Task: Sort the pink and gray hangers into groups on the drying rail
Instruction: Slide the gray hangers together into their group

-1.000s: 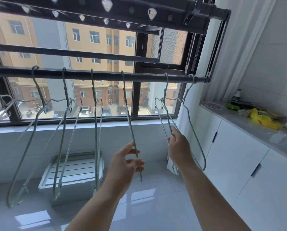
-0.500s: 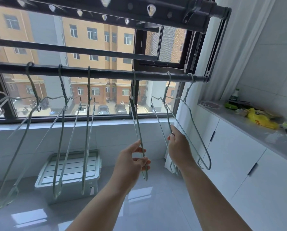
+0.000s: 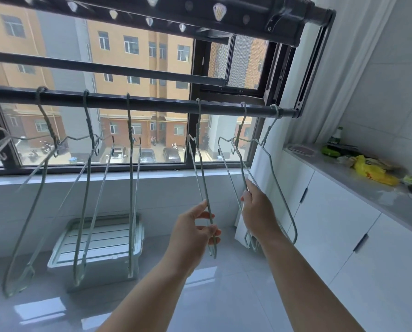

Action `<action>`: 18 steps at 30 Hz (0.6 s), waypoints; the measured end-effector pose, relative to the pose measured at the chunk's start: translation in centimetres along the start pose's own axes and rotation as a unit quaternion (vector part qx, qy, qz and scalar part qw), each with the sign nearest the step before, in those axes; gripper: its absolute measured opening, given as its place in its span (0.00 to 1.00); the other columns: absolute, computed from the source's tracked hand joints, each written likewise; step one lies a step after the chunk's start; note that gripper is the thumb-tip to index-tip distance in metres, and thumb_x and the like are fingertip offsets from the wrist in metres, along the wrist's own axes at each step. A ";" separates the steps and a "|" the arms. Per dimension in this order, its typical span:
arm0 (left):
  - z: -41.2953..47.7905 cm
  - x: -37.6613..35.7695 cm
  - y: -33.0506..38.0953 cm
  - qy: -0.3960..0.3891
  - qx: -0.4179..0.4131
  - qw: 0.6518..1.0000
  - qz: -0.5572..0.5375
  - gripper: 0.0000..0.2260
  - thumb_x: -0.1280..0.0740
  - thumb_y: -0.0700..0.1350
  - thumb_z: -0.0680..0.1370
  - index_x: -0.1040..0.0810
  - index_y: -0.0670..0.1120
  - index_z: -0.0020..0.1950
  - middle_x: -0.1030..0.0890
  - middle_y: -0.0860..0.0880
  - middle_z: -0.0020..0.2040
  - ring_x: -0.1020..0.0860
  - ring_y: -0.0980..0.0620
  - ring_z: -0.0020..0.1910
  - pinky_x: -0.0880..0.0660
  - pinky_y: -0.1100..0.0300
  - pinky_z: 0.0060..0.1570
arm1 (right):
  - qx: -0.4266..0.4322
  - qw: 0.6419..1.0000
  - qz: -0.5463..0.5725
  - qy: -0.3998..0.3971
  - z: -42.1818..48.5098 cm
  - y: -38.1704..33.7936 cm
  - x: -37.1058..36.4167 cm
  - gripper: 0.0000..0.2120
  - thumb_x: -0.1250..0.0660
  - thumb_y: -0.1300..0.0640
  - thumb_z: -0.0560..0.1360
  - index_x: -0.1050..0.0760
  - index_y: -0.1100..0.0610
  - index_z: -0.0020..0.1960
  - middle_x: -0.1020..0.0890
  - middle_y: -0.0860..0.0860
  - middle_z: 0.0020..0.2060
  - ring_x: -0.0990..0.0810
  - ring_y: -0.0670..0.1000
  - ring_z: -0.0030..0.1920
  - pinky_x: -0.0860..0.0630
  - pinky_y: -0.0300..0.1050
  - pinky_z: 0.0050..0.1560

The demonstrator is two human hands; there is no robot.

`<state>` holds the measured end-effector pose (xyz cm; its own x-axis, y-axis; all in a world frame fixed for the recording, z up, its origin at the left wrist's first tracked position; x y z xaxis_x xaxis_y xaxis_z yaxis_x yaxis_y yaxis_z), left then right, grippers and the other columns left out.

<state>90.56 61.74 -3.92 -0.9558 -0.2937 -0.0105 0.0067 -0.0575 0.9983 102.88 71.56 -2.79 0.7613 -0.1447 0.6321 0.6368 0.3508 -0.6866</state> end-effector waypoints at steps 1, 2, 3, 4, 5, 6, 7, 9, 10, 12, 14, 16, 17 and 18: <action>0.0 -0.1 0.0 0.000 0.000 1.000 0.002 0.27 0.35 0.30 0.72 0.34 0.45 0.69 0.24 0.50 0.49 0.20 0.52 0.36 0.19 0.58 0.38 | -0.007 1.000 -0.008 -0.013 -0.2 -0.1 0.1 0.20 0.49 0.57 0.80 0.40 0.58 0.71 0.27 0.60 0.64 0.28 0.56 0.63 0.35 0.36 0.52; 0.0 -0.1 -0.1 0.001 -0.001 1.000 0.007 0.27 0.35 0.30 0.72 0.34 0.45 0.69 0.24 0.50 0.49 0.20 0.52 0.36 0.19 0.59 0.38 | -0.010 0.999 -0.028 -0.018 -0.4 -0.4 0.4 0.22 0.48 0.54 0.80 0.42 0.58 0.72 0.30 0.60 0.66 0.31 0.57 0.65 0.34 0.42 0.58; -0.1 -0.1 -0.1 0.002 -0.003 1.000 0.012 0.27 0.35 0.30 0.73 0.34 0.46 0.69 0.24 0.51 0.49 0.20 0.53 0.36 0.19 0.60 0.39 | -0.001 0.998 -0.064 -0.005 -0.8 -0.8 0.7 0.23 0.47 0.52 0.79 0.44 0.58 0.72 0.33 0.60 0.66 0.33 0.59 0.66 0.34 0.47 0.62; -0.2 -0.1 -0.2 0.005 -0.006 1.000 0.018 0.27 0.34 0.31 0.73 0.34 0.46 0.69 0.24 0.52 0.50 0.20 0.52 0.38 0.19 0.62 0.39 | 0.023 0.994 -0.104 0.023 -1.3 -1.5 1.2 0.24 0.46 0.51 0.79 0.44 0.59 0.72 0.34 0.60 0.66 0.34 0.59 0.66 0.34 0.51 0.64; -0.4 0.0 -0.2 0.008 -0.011 1.000 0.028 0.26 0.34 0.32 0.73 0.35 0.46 0.70 0.23 0.52 0.52 0.19 0.52 0.40 0.20 0.64 0.41 | 0.058 0.989 -0.124 0.057 -1.8 -2.4 1.5 0.24 0.45 0.51 0.78 0.42 0.59 0.71 0.34 0.60 0.66 0.36 0.58 0.65 0.34 0.51 0.65; -0.7 0.2 -0.2 0.013 -0.017 0.999 0.047 0.26 0.34 0.34 0.74 0.36 0.47 0.70 0.23 0.52 0.54 0.19 0.53 0.41 0.22 0.67 0.42 | 0.098 0.985 -0.119 0.081 -2.3 -3.6 1.8 0.23 0.43 0.51 0.78 0.40 0.59 0.70 0.34 0.59 0.65 0.36 0.57 0.65 0.34 0.49 0.66; -1.1 0.5 -0.1 0.019 -0.027 0.997 0.071 0.26 0.33 0.37 0.74 0.36 0.47 0.70 0.24 0.53 0.55 0.20 0.56 0.43 0.24 0.72 0.42 | 0.135 0.982 -0.099 0.087 -2.9 -4.8 1.8 0.22 0.41 0.53 0.77 0.37 0.59 0.69 0.32 0.58 0.65 0.35 0.55 0.65 0.36 0.44 0.65; -2.1 1.6 0.4 0.037 -0.059 0.991 0.115 0.25 0.33 0.40 0.74 0.36 0.47 0.70 0.25 0.55 0.57 0.22 0.61 0.45 0.28 0.78 0.41 | 0.182 0.981 -0.029 0.055 -3.9 -7.4 1.5 0.18 0.39 0.56 0.77 0.32 0.58 0.65 0.30 0.55 0.62 0.33 0.51 0.64 0.39 0.36 0.62; -2.7 2.5 0.9 0.054 -0.085 0.986 0.134 0.24 0.33 0.41 0.74 0.35 0.48 0.69 0.24 0.55 0.57 0.22 0.62 0.47 0.28 0.78 0.43 | 0.191 0.981 0.011 0.025 -4.5 -8.5 1.0 0.16 0.39 0.57 0.76 0.31 0.57 0.64 0.29 0.52 0.60 0.32 0.49 0.63 0.38 0.34 0.62; -3.9 4.9 2.4 0.106 -0.152 0.970 0.160 0.21 0.33 0.39 0.74 0.31 0.49 0.66 0.23 0.56 0.54 0.22 0.62 0.49 0.29 0.79 0.45 | 0.201 0.976 0.080 -0.030 -5.7 -10.4 -0.1 0.15 0.38 0.60 0.76 0.30 0.56 0.63 0.28 0.48 0.56 0.29 0.46 0.58 0.34 0.33 0.60; -4.8 7.9 3.9 0.168 -0.201 0.948 0.178 0.20 0.34 0.37 0.73 0.29 0.49 0.64 0.23 0.58 0.50 0.23 0.64 0.47 0.30 0.81 0.45 | 0.194 0.970 0.123 -0.080 -7.1 -11.9 -1.8 0.16 0.38 0.60 0.76 0.30 0.56 0.63 0.27 0.47 0.54 0.27 0.44 0.53 0.31 0.33 0.56; -5.0 10.5 4.9 0.211 -0.211 0.929 0.217 0.20 0.33 0.37 0.73 0.28 0.48 0.64 0.23 0.57 0.49 0.23 0.62 0.46 0.30 0.79 0.44 | 0.164 0.963 0.149 -0.152 -8.6 -12.8 -3.9 0.17 0.37 0.59 0.76 0.32 0.56 0.64 0.27 0.49 0.56 0.26 0.45 0.51 0.30 0.34 0.54; -4.9 11.5 5.1 0.218 -0.200 0.926 0.236 0.20 0.33 0.38 0.74 0.29 0.46 0.65 0.23 0.55 0.51 0.23 0.60 0.46 0.30 0.76 0.46 | 0.142 0.958 0.155 -0.194 -9.4 -13.1 -5.0 0.18 0.37 0.58 0.76 0.33 0.56 0.65 0.27 0.50 0.57 0.27 0.45 0.51 0.30 0.36 0.54; -4.7 12.1 5.0 0.215 -0.178 0.927 0.248 0.20 0.33 0.38 0.74 0.29 0.45 0.66 0.23 0.53 0.52 0.23 0.57 0.48 0.30 0.72 0.49 | 0.120 0.952 0.158 -0.233 -10.1 -13.3 -6.1 0.20 0.37 0.57 0.76 0.35 0.56 0.66 0.28 0.50 0.58 0.27 0.46 0.52 0.30 0.38 0.55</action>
<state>80.38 53.37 0.65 -0.6033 -0.7182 0.3468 0.5848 -0.1028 0.8046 91.00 58.44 -1.11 0.7374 0.4089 0.5376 0.2967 0.5188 -0.8017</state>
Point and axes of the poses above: each hand's wrist, its own z-axis towards the middle knuckle, its own x-axis out of the back of the hand, y = z × x, the point moved 2 cm from there along z, towards the middle knuckle
